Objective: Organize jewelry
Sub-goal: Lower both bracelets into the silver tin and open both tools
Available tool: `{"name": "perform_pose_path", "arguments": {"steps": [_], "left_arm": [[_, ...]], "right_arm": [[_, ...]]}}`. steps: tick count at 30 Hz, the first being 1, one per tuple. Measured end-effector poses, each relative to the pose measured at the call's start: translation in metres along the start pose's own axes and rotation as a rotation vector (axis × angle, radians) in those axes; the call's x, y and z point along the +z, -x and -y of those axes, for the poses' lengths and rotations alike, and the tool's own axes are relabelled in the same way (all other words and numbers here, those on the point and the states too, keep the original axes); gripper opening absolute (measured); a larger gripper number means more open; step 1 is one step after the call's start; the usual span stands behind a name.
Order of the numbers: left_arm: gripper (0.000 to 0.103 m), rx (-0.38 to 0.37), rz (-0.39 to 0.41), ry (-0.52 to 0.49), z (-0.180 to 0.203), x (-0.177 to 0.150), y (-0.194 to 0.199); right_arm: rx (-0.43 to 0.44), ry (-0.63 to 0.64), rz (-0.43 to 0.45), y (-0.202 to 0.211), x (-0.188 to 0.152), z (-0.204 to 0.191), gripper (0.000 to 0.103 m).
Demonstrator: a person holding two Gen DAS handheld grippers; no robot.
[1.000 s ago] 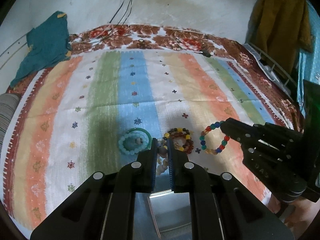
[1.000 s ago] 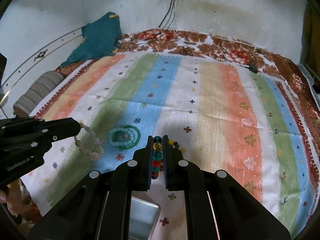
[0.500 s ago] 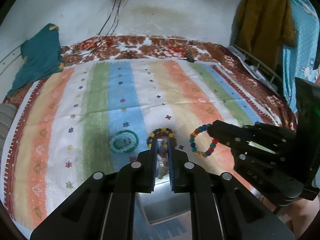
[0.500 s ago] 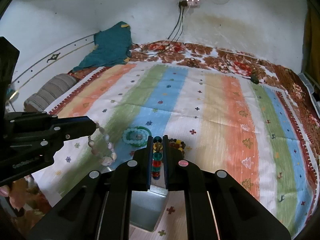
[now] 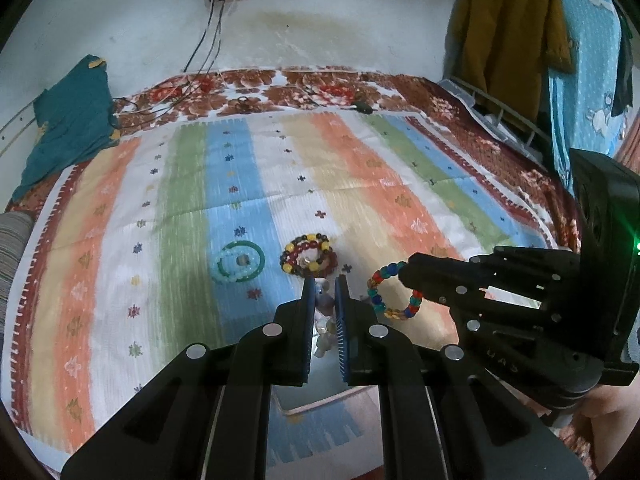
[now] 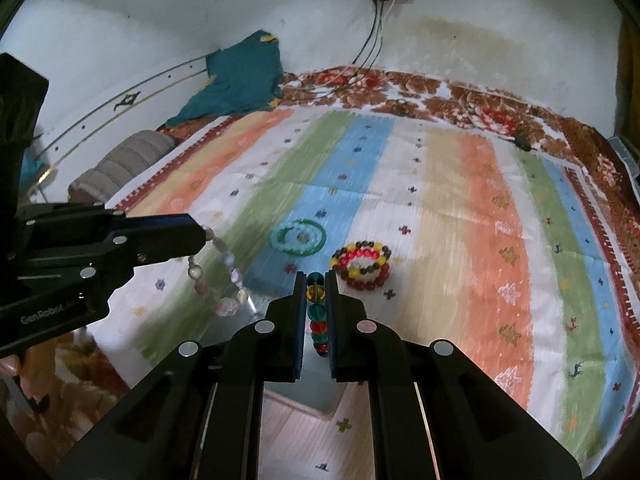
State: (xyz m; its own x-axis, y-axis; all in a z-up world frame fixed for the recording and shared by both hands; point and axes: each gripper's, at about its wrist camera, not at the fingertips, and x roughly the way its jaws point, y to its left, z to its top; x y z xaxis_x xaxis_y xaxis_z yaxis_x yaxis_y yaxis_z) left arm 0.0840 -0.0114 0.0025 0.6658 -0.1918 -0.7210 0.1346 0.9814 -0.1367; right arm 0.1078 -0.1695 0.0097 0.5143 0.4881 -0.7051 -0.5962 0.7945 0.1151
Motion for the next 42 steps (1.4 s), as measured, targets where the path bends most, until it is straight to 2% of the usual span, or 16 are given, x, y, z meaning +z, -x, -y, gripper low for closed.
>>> {"name": "perform_pose_path", "arguments": {"steps": [4, 5, 6, 7, 21, 25, 29, 34, 42], "left_arm": [[0.01, 0.016, -0.049, -0.009, 0.0, -0.006, -0.004], [0.011, 0.033, -0.051, -0.01, -0.001, -0.006, -0.005], [0.019, 0.047, -0.054, -0.007, -0.002, -0.007, -0.005], [0.028, 0.057, -0.053, 0.0, -0.004, -0.007, -0.005], [0.036, 0.1, -0.015, 0.086, -0.024, 0.0, -0.002], [0.048, 0.124, -0.012, 0.108, -0.031, 0.002, -0.005], [0.051, 0.142, -0.015, 0.14, -0.04, 0.003, -0.008], [0.065, 0.167, -0.005, 0.149, -0.045, 0.008, -0.009], [0.076, 0.21, 0.01, 0.155, -0.048, 0.015, -0.014]], "right_arm": [[-0.004, 0.009, -0.012, 0.0, -0.002, -0.001, 0.011], [-0.022, 0.015, -0.002, 0.002, -0.002, -0.002, 0.02], [-0.03, 0.016, 0.004, 0.003, -0.001, -0.001, 0.039], [-0.04, 0.011, 0.013, 0.004, -0.001, 0.0, 0.046], [-0.073, -0.052, 0.001, -0.002, 0.003, 0.021, 0.046], [-0.081, -0.058, -0.004, -0.006, 0.005, 0.023, 0.046], [-0.086, -0.062, -0.008, -0.01, 0.007, 0.025, 0.051], [-0.09, -0.071, 0.001, -0.012, 0.011, 0.027, 0.052], [-0.127, -0.075, -0.003, -0.021, 0.018, 0.031, 0.065]]}}
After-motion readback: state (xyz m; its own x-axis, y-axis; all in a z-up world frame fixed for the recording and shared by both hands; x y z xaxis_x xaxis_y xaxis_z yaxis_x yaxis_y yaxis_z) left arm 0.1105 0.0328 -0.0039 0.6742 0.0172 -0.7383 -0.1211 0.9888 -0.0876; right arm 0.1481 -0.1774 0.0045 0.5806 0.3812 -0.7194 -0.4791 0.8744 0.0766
